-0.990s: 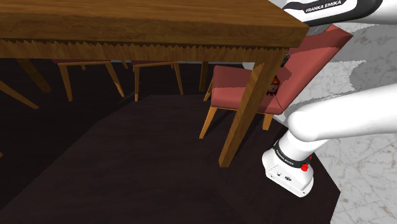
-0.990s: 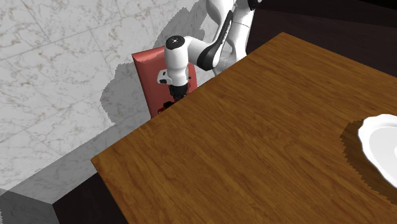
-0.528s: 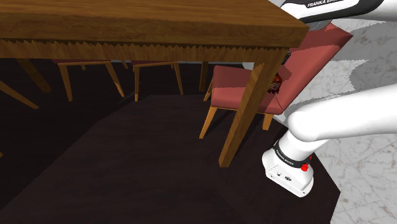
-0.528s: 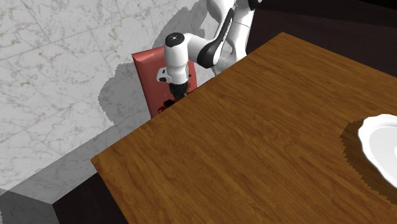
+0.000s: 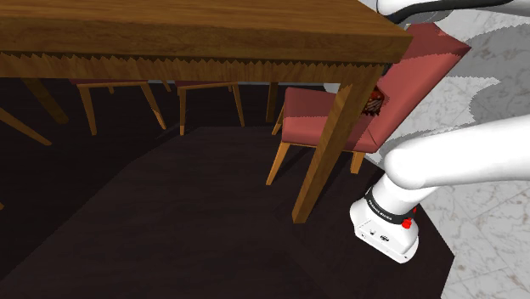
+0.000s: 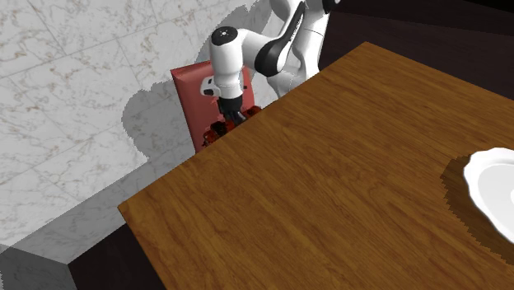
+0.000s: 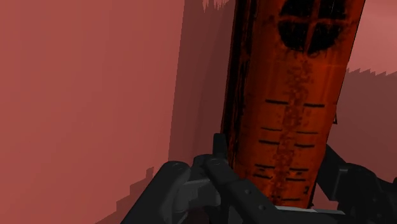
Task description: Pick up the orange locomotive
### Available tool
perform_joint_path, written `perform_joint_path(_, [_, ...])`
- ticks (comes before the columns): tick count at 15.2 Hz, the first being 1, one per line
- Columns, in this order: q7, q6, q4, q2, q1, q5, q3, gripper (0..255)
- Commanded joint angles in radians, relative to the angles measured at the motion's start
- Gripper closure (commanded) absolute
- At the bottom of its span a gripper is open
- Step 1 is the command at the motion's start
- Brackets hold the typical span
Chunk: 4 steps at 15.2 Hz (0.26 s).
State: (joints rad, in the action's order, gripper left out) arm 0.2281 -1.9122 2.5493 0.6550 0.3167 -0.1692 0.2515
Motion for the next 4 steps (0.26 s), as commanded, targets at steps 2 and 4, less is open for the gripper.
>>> perform_joint_path(2, [-0.002, 0.044, -0.038, 0.007, -0.001, 0.004, -0.005, 255])
perform_joint_path(4, [-0.002, 0.046, -0.04, 0.007, -0.001, 0.004, -0.005, 255])
